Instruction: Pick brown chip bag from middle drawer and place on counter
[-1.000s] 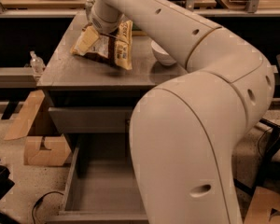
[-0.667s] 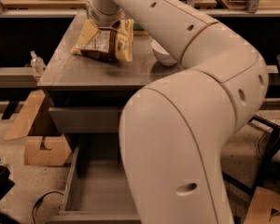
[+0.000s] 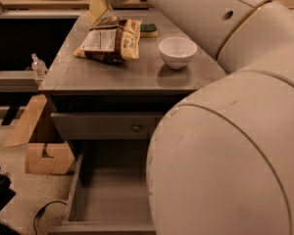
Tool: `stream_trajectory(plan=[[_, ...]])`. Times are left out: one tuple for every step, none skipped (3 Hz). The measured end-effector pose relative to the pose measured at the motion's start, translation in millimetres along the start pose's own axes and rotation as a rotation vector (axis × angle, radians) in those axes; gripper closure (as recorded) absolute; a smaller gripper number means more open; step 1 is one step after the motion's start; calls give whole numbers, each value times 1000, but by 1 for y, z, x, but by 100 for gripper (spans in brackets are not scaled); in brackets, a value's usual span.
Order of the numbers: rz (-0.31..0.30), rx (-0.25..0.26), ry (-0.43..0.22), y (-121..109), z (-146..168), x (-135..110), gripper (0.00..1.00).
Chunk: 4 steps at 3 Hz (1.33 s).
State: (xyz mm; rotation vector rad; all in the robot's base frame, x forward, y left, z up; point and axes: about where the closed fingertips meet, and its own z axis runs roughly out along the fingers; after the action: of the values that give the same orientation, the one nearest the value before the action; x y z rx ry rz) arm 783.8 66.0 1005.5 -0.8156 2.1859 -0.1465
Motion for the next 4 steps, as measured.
stream_trajectory(plan=[[0, 0, 0, 0, 0, 0, 0], [66, 8, -28, -14, -5, 7, 0], [169, 54, -83, -43, -26, 22, 0], [295, 114, -132, -75, -49, 51, 0]])
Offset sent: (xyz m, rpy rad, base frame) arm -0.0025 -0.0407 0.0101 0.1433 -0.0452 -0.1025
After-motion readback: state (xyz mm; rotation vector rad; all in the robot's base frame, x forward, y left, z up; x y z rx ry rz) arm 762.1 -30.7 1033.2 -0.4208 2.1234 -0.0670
